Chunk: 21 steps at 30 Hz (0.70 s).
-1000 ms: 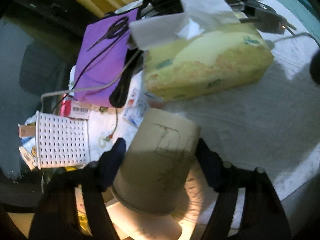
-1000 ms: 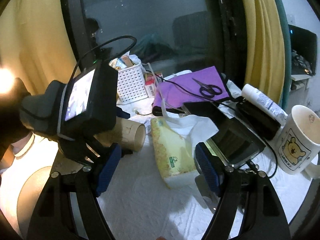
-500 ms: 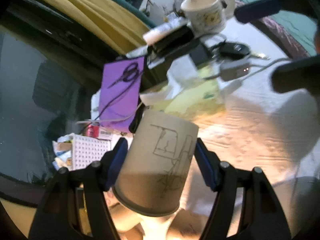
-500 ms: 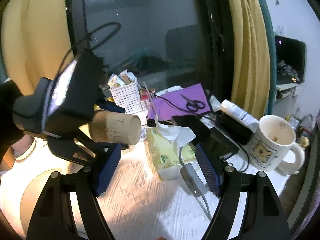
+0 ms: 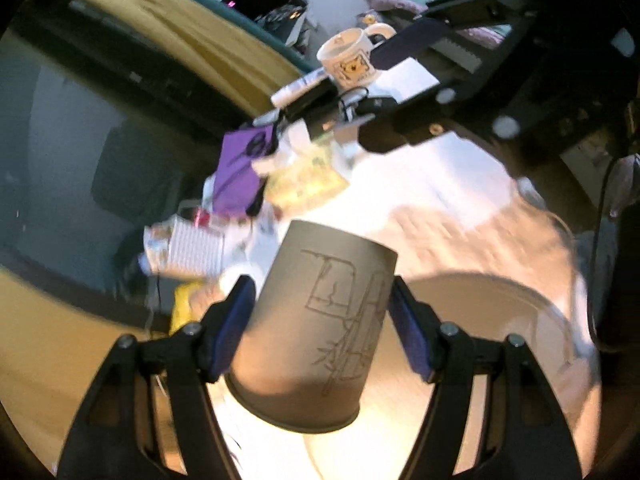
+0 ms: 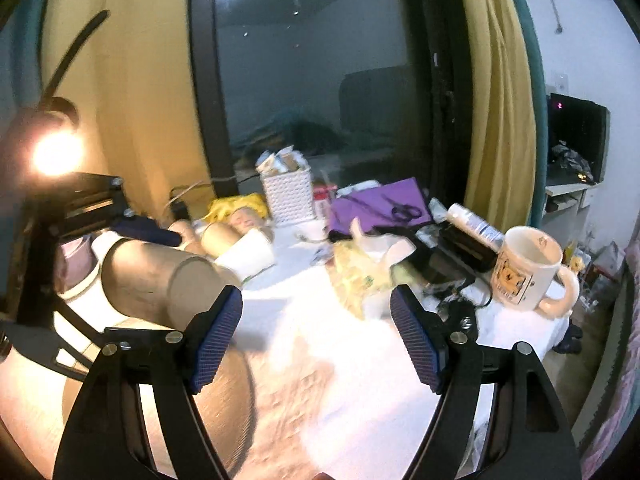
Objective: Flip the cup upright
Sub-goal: 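Carry the cup over the grey mat with the left gripper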
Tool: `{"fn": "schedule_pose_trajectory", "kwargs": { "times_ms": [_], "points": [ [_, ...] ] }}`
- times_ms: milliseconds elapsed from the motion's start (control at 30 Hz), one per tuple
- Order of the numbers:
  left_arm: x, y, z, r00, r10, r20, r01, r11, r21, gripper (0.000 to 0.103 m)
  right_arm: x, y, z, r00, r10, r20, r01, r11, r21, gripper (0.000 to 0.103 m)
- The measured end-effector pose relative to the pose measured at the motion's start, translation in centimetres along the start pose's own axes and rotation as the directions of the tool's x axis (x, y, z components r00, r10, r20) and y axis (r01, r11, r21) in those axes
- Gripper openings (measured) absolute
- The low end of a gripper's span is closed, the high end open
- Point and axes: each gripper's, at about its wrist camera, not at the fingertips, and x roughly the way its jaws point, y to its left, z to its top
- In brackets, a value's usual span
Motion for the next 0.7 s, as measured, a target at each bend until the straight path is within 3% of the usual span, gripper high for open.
{"fn": "schedule_pose_trajectory", "kwargs": {
  "times_ms": [333,600,700],
  "points": [
    [-1.0,-5.6,-8.1,0.993,-0.048,-0.111,0.031,0.988,-0.153,0.069,-0.1,4.9,-4.0,0.981,0.158,-0.115,-0.158,0.987,0.005,0.079],
    [0.9,-8.2,-10.3,0.987,-0.073,-0.146,0.048,0.985,-0.166,0.07,1.9,6.3,-6.3,0.947,0.238,-0.215,-0.234,0.971,0.047,0.079],
    [1.6,-8.1,-10.4,0.986,-0.074,-0.148,0.048,0.984,-0.172,0.07,2.5,6.3,-6.7,0.944,0.238,-0.23,-0.231,0.971,0.054,0.079]
  ]
}}
